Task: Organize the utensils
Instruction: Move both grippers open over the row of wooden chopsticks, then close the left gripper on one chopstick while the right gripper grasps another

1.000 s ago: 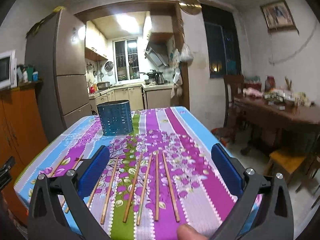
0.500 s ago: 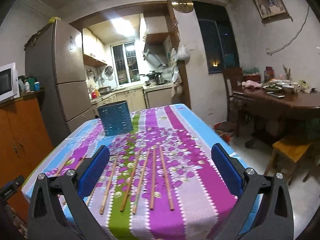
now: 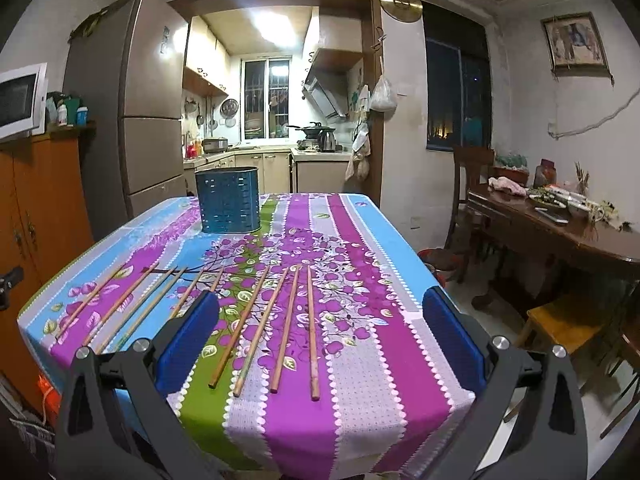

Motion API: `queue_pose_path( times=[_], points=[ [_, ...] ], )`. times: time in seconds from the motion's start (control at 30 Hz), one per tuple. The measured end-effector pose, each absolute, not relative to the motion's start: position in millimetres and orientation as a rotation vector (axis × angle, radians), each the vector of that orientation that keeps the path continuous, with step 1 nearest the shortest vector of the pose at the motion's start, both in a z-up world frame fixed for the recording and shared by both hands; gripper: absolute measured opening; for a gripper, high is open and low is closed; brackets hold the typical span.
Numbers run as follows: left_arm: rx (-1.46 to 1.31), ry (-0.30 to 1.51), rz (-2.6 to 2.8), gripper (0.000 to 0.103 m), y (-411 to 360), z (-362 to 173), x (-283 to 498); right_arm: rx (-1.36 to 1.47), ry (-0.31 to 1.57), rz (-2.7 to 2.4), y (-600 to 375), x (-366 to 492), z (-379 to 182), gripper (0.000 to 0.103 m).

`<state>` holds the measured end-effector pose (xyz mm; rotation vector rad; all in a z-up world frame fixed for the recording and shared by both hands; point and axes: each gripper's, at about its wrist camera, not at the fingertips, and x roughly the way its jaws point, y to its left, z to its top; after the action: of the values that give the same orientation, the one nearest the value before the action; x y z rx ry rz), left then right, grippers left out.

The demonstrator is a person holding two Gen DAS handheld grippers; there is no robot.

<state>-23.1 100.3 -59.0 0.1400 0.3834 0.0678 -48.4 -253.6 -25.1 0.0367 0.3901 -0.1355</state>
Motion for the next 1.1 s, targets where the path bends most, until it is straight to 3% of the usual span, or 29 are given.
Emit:
queue_pose_path(
  times=[0.2,0.4,0.47,0.73,0.83,0.93,1.1],
  points=[
    [0.146,0.457,-0.081,0.094,73,-84,-22,0.013,0.426,-0.146,-258,-53,-32,0.098],
    [0.18,0.533,-0.165,0.071,48,-117,-10,0.001,0.451,-0.118,-249,-53,-44,0.098],
    [0.181,0.552,-0.181,0.06,46,-125,-4,-0.012,0.446,-0.11,-245,-54,-46,0.098],
    [0.174,0.593,-0.182,0.045,43,-143,12,-0.011,0.465,-0.081,-240,-51,-53,0.094],
    [0.169,0.611,-0.194,0.031,44,-148,13,0.001,0.475,-0.061,-239,-51,-55,0.087],
    [0.158,0.602,-0.208,0.025,44,-150,12,0.002,0.486,-0.033,-234,-51,-58,0.079],
    [0.162,0.581,-0.226,0.012,40,-152,9,-0.022,0.514,0.034,-216,-50,-67,0.056]
  ],
)
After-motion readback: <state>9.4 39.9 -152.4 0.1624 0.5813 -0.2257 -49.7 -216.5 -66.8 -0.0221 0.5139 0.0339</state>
